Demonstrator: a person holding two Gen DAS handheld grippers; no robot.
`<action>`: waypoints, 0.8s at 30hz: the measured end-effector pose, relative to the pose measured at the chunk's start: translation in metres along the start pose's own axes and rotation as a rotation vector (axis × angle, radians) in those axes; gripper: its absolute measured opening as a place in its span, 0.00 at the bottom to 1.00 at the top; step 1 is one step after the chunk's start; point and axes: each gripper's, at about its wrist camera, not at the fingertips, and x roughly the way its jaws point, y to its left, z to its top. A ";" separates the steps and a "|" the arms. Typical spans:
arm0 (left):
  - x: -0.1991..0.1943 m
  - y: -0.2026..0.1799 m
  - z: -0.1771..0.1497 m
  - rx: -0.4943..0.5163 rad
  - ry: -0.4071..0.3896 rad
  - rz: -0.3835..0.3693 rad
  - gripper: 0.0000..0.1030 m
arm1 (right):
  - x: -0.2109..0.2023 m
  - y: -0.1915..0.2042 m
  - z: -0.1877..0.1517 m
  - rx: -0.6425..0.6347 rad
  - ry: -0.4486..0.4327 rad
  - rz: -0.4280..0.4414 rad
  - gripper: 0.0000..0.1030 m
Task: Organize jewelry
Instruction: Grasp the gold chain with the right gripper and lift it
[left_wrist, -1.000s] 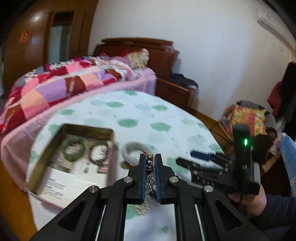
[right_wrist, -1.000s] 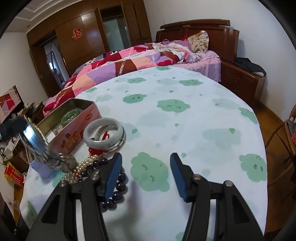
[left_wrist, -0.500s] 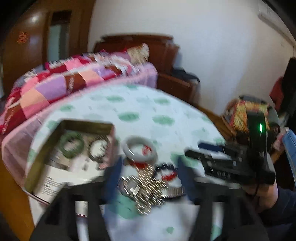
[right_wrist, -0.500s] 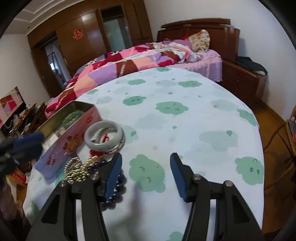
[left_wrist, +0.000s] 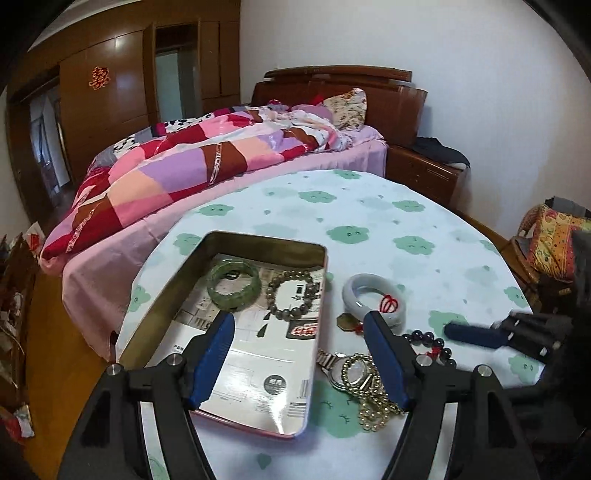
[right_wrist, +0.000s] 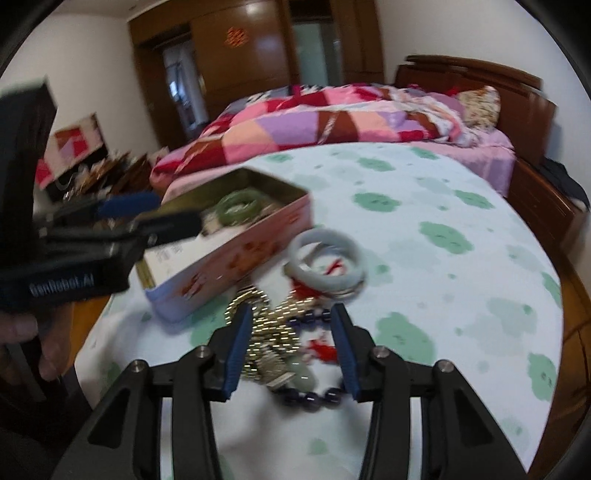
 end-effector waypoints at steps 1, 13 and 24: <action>0.001 0.002 0.001 -0.010 0.003 0.003 0.70 | 0.007 0.004 0.000 -0.015 0.018 0.003 0.43; 0.010 0.006 -0.002 -0.042 0.045 -0.003 0.70 | 0.026 0.016 -0.007 -0.103 0.091 0.009 0.26; 0.009 0.011 -0.001 -0.062 0.046 -0.008 0.70 | -0.012 0.002 0.004 -0.041 -0.043 -0.025 0.06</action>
